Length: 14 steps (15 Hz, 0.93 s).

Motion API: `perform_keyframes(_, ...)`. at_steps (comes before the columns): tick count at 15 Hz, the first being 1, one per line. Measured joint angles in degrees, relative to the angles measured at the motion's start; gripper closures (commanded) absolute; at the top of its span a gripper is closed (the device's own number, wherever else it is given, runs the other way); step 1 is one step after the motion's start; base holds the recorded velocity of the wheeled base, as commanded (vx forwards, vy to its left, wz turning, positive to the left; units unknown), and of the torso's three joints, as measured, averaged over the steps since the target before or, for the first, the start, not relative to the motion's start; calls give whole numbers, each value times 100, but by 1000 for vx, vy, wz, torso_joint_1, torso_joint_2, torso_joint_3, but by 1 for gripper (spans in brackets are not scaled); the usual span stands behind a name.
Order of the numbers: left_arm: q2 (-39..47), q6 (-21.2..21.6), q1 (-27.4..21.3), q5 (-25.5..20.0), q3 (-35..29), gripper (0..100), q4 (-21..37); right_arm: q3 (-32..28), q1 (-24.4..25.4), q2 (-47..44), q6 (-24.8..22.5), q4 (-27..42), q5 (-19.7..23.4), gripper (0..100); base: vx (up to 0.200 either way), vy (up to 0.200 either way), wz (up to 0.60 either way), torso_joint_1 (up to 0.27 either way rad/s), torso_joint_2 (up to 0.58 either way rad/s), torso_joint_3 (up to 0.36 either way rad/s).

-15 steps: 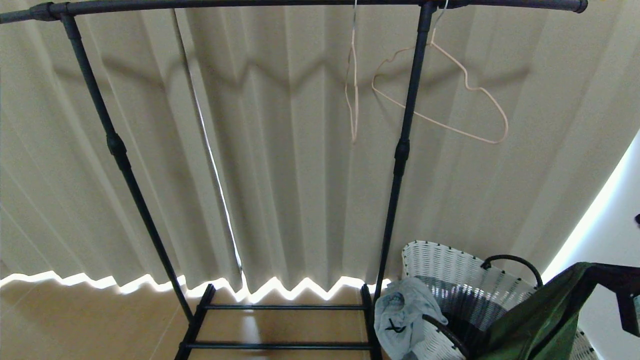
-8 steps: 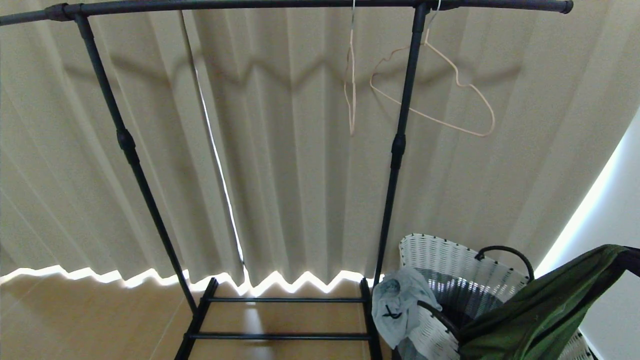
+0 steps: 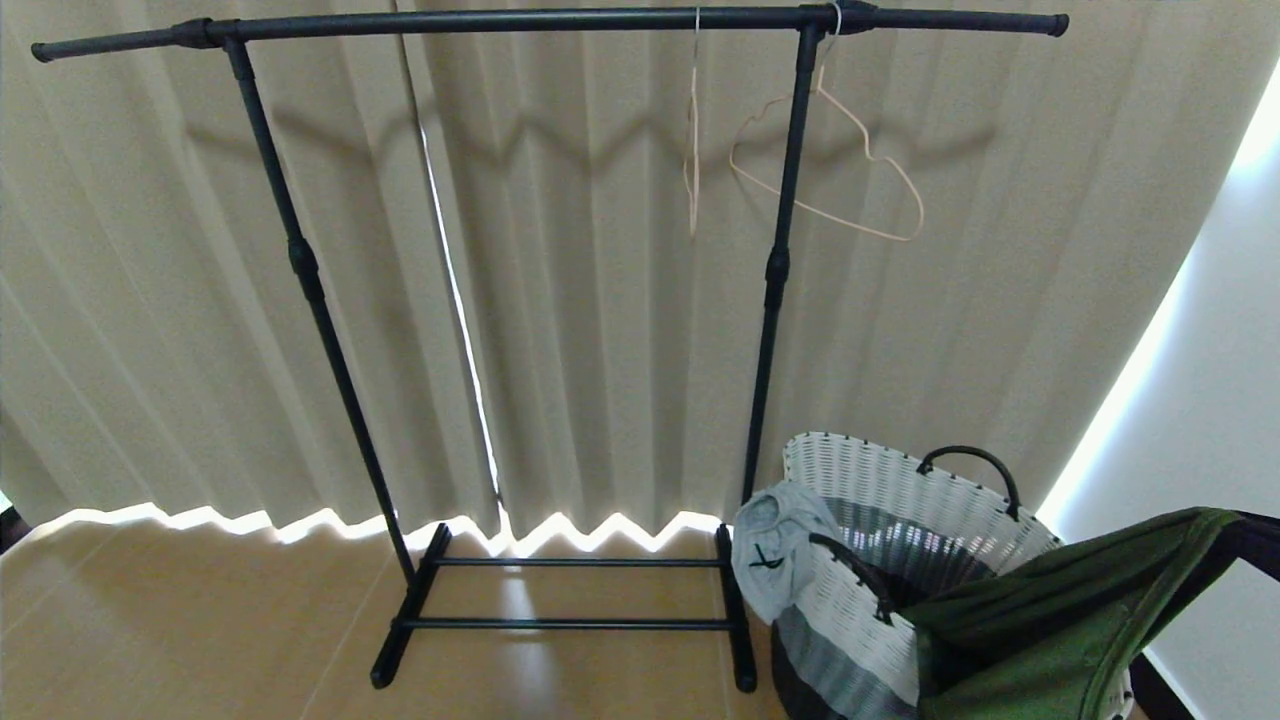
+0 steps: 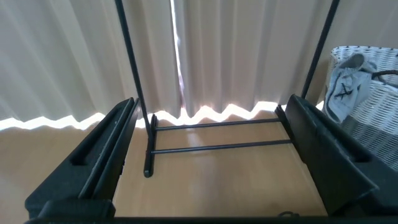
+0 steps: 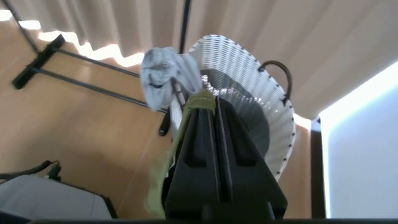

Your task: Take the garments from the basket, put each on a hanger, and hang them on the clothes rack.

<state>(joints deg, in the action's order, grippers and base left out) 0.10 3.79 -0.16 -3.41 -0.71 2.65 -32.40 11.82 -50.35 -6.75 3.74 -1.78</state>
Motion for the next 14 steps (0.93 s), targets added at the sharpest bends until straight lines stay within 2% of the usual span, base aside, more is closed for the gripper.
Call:
perform_keyframes(4,0,91,-2,-20,5,0,-9,10,265,-26,0,-24,1,100,0,0,0,0,0,0)
perform_keyframes(9,0,99,2,-20,9,0,-13,11,391,-50,5,-41,4,100,0,200,0,6,4,0)
perform_keyframes(14,0,107,2,-41,9,0,-7,-65,413,-168,-6,-46,12,100,0,0,0,0,0,0)
